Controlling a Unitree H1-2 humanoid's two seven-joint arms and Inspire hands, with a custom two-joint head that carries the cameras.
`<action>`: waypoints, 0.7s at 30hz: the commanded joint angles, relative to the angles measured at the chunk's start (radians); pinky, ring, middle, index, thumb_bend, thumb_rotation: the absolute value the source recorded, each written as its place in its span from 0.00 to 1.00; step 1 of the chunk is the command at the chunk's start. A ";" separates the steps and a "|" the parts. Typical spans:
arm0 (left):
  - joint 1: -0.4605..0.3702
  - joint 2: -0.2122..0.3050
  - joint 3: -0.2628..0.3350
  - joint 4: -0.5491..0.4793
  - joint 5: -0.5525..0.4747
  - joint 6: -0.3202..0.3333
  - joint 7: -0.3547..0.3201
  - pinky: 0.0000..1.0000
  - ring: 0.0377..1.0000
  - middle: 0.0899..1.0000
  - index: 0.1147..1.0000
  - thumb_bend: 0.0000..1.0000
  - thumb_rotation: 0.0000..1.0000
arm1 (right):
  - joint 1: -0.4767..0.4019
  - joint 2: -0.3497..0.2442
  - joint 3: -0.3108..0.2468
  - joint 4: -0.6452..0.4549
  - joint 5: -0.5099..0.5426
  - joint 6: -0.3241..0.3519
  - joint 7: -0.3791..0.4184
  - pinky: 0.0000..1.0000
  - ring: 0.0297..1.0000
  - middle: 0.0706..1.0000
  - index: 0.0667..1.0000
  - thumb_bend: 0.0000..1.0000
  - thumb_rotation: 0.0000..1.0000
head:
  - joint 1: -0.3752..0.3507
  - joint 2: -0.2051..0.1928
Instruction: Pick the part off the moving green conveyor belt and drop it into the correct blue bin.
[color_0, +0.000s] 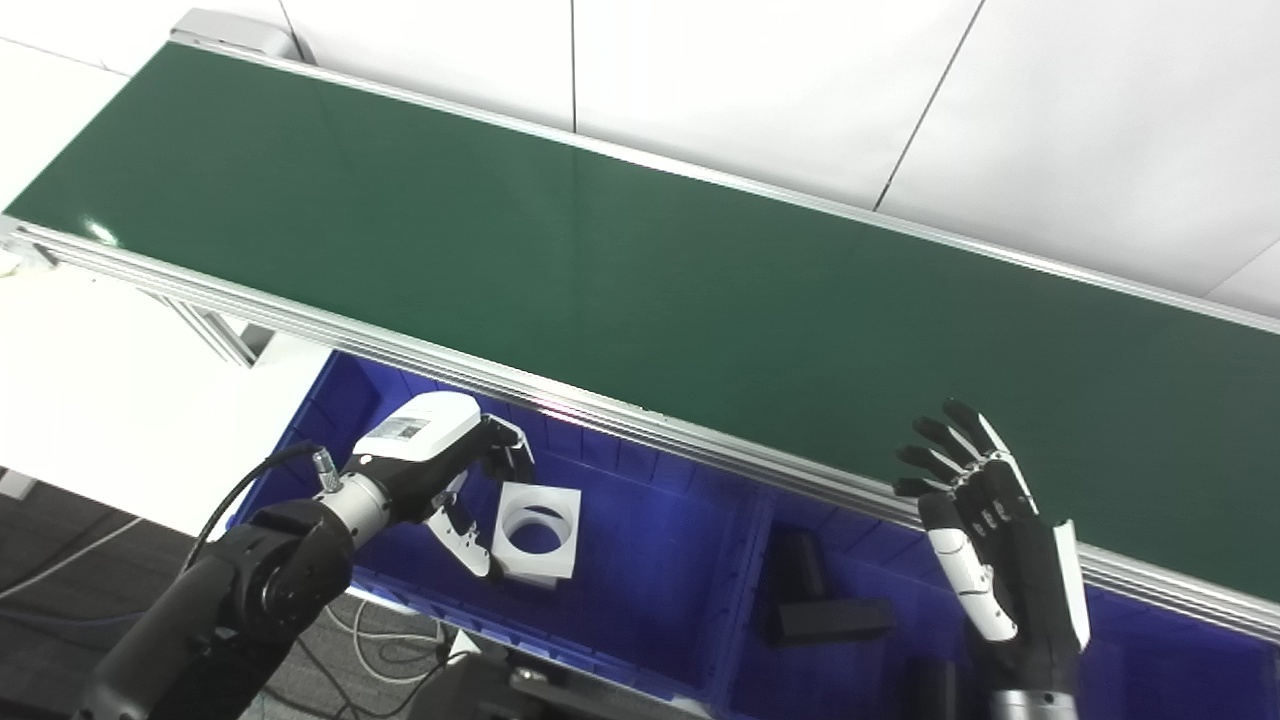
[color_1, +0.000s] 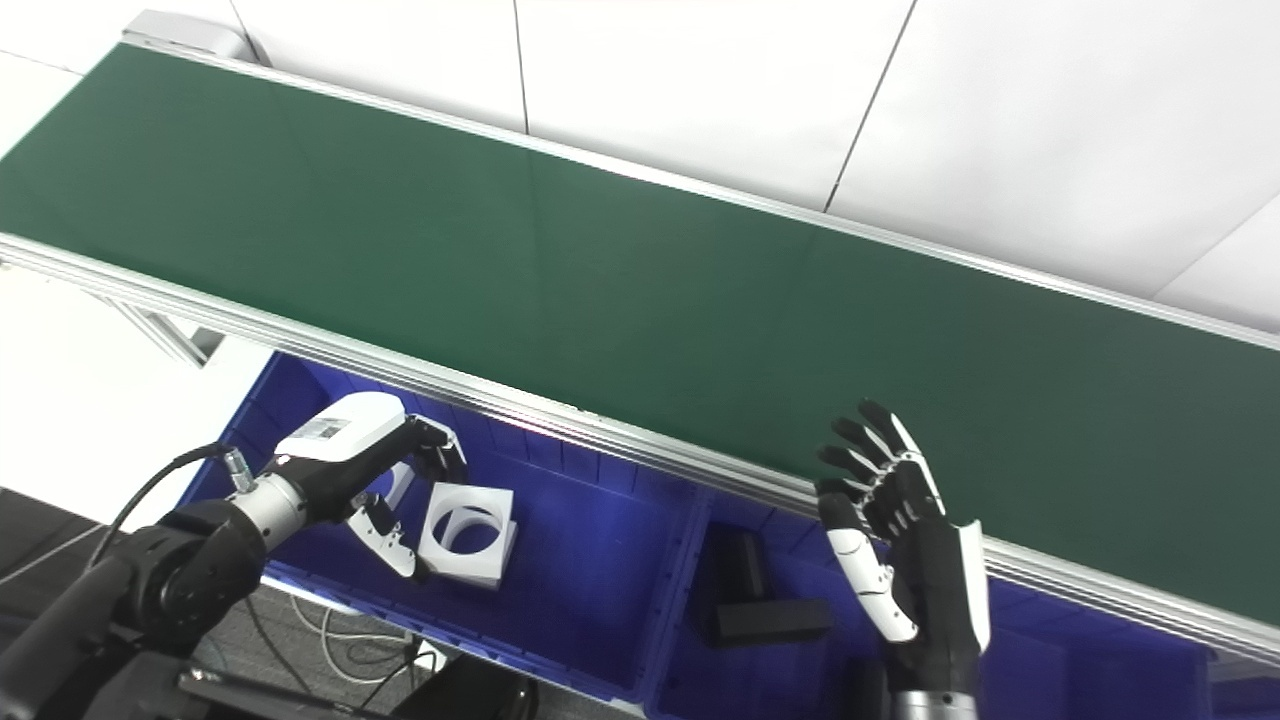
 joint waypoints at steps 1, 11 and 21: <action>-0.005 0.012 -0.003 -0.007 0.027 -0.022 0.034 0.85 0.67 0.50 0.39 0.52 0.00 | -0.003 0.003 -0.002 -0.035 0.002 -0.004 0.003 0.63 0.74 0.81 0.88 0.55 0.62 | -0.001 -0.001; -0.014 0.009 -0.009 0.024 0.070 -0.047 0.086 0.75 0.61 0.49 0.40 0.52 0.00 | -0.003 0.006 0.000 -0.032 0.002 -0.003 0.003 0.64 0.75 0.81 0.88 0.55 0.62 | -0.008 -0.009; -0.003 0.013 -0.002 -0.017 0.121 -0.015 0.070 0.84 0.91 0.92 0.92 0.90 0.00 | 0.001 0.009 0.002 -0.033 -0.005 -0.006 0.001 0.64 0.75 0.81 0.89 0.55 0.62 | -0.015 -0.018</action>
